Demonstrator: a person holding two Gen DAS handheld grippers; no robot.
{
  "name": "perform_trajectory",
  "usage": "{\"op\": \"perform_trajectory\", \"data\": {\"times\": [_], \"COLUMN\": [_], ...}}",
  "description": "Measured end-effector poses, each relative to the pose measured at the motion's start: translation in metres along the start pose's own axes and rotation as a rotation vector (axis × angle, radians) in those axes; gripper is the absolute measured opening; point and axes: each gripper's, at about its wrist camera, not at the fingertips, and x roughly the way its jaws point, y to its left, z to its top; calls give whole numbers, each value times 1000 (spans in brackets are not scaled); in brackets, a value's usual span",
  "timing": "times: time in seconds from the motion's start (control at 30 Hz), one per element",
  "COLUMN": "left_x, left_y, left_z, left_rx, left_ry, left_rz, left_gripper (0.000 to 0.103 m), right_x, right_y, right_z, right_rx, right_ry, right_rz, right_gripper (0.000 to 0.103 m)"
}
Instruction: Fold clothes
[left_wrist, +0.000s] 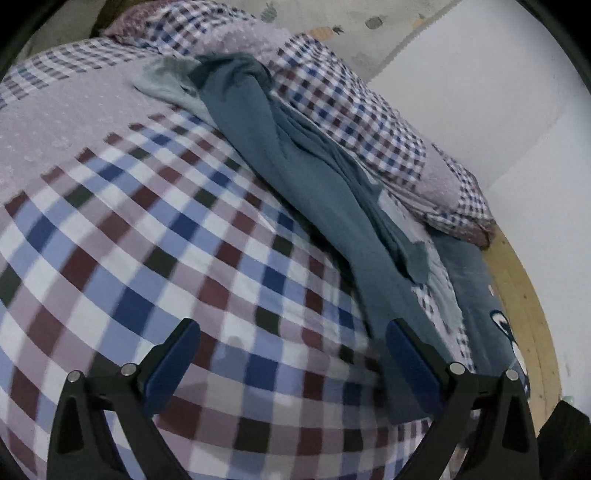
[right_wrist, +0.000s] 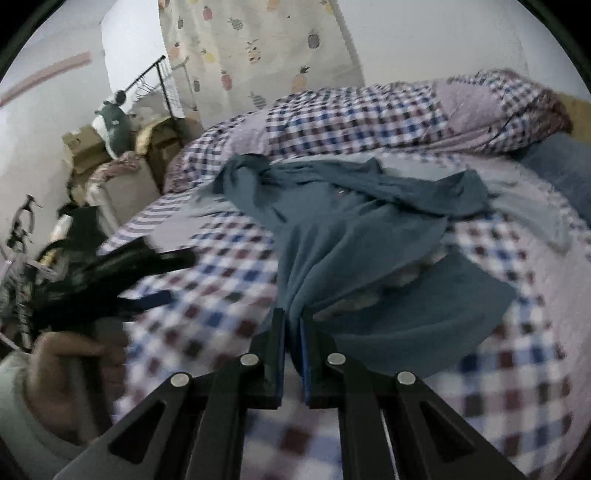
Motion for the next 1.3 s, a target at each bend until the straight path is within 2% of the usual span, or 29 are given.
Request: {"op": "perform_trajectory", "data": {"times": [0.1, 0.2, 0.23, 0.27, 0.33, 0.4, 0.47, 0.6, 0.77, 0.9, 1.0, 1.03, 1.07, 1.1, 1.2, 1.3], "left_x": [6, 11, 13, 13, 16, 18, 18, 17, 16, 10, 11, 12, 13, 14, 15, 11], "left_y": [-7, -12, -14, -15, -17, -19, -19, -24, -24, -26, -26, -25, -24, -23, -21, -24], "left_z": [-6, -10, -10, -10, -10, -12, -12, -15, -17, -17, -17, -18, -18, -18, -18, -18], "left_rx": [23, 52, 54, 54, 51, 53, 57, 73, 74, 89, 94, 95, 87, 79, 62, 75], "left_ry": [30, 40, 41, 42, 36, 30, 26, 16, 2, -10, 3, 11, 18, 24, 33, 22], "left_rz": [-10, 9, 12, 12, 17, 21, 25, 23, 9, -2, -7, -6, -8, -10, -18, -27], "left_gripper": [102, 102, 102, 102, 102, 102, 102, 102, 102, 102, 102, 102, 102, 102, 102, 102], "right_x": [9, 12, 10, 8, 0, -4, -2, 7, 30, 48, 61, 62, 64, 65, 50, 15], "right_y": [16, 14, 11, 6, -11, -47, -96, -167, -208, -220, -222, -221, -219, -218, -210, -198], "right_z": [-9, -17, -18, -19, -17, -12, -12, -20, -26, -23, -20, -20, -19, -19, -21, -25], "right_rx": [-56, -80, -88, -95, -93, -14, 123, 353, 494, 513, 515, 511, 507, 503, 497, 526], "right_ry": [53, 105, 114, 116, 90, 51, 20, 8, 12, 26, 31, 34, 36, 39, 2, -56], "right_rz": [18, 77, 79, 79, 51, -28, -112, -213, -240, -253, -241, -244, -248, -251, -258, -258], "right_gripper": [9, 10, 20, 34, 49, 56, 57, 59, 59, 59, 51, 34, 7, 0, 1, 1]}}
